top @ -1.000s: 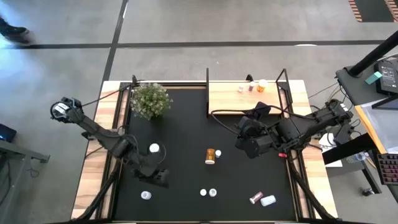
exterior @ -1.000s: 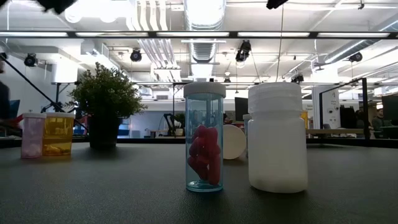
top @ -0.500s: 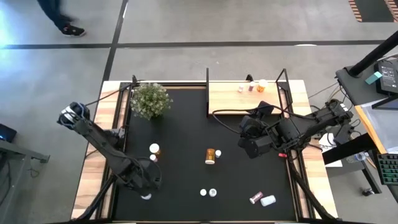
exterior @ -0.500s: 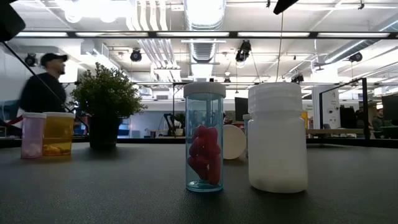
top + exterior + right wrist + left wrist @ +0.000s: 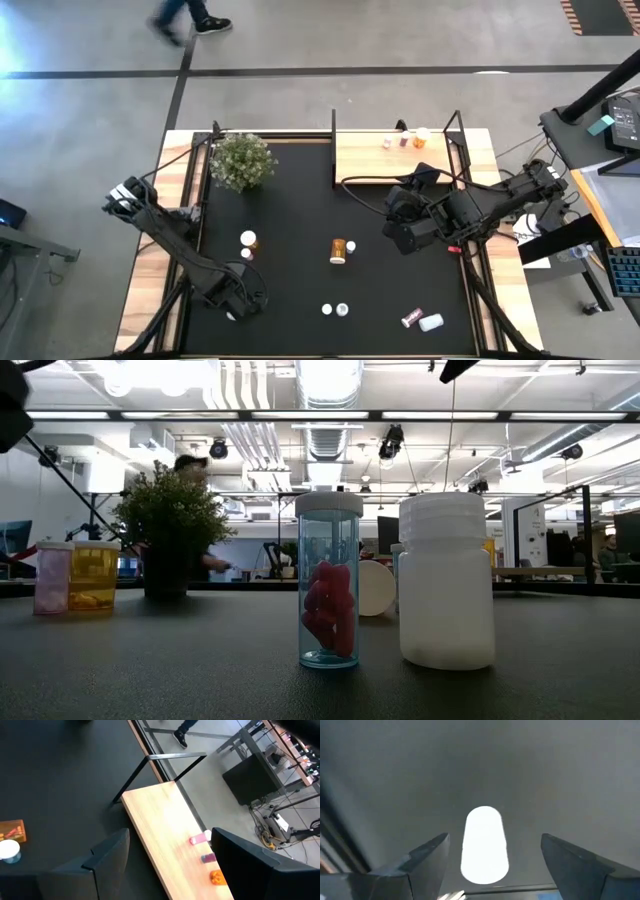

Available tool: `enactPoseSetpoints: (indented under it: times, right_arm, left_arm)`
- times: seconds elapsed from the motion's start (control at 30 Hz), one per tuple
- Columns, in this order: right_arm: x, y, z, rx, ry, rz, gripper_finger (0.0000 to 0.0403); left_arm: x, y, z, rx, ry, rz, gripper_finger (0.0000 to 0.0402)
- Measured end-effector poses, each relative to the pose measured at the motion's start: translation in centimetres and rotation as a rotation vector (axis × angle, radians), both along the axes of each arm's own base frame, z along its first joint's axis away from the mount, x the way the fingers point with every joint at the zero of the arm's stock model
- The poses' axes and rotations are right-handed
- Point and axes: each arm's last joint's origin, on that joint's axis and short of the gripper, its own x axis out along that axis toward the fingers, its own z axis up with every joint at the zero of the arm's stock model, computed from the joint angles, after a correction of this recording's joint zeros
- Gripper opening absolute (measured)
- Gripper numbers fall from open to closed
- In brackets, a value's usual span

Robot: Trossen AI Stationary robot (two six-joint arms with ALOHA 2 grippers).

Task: Pick and place medicine bottles onto shelf by color
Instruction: Put the top left white pill bottle on the shelf

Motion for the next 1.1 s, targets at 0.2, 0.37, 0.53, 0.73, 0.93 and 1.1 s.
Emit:
enactPoseSetpoints:
  times: [0.2, 0.37, 0.53, 0.73, 0.93, 1.1]
  right_arm:
    - [0.0, 0.01, -0.03, 0.005, 0.003, 0.002, 0.0272]
    - [-0.01, 0.04, -0.07, 0.016, 0.008, 0.006, 0.0272]
    - [0.0, 0.03, -0.07, 0.016, 0.008, 0.006, 0.0272]
    - [-0.02, 0.03, -0.44, 0.01, 0.021, 0.006, 0.0272]
    - [-0.05, 0.02, -0.91, 0.004, 0.038, 0.006, 0.0272]
    - [-0.05, 0.02, -0.96, 0.003, 0.04, 0.006, 0.0272]
  left_arm:
    - [-0.35, -0.34, 0.04, -0.034, 0.031, -0.019, 0.0295]
    - [-0.51, -0.46, 0.12, -0.036, 0.036, -0.005, 0.0293]
    - [-0.46, -0.54, -0.07, -0.037, 0.038, -0.005, 0.0267]
    - [-0.51, -0.48, -0.21, -0.032, 0.039, -0.003, 0.0219]
    - [-0.54, -0.45, -0.27, -0.031, 0.041, -0.003, 0.0171]
    - [-0.55, -0.46, -0.28, -0.03, 0.041, -0.004, 0.0134]
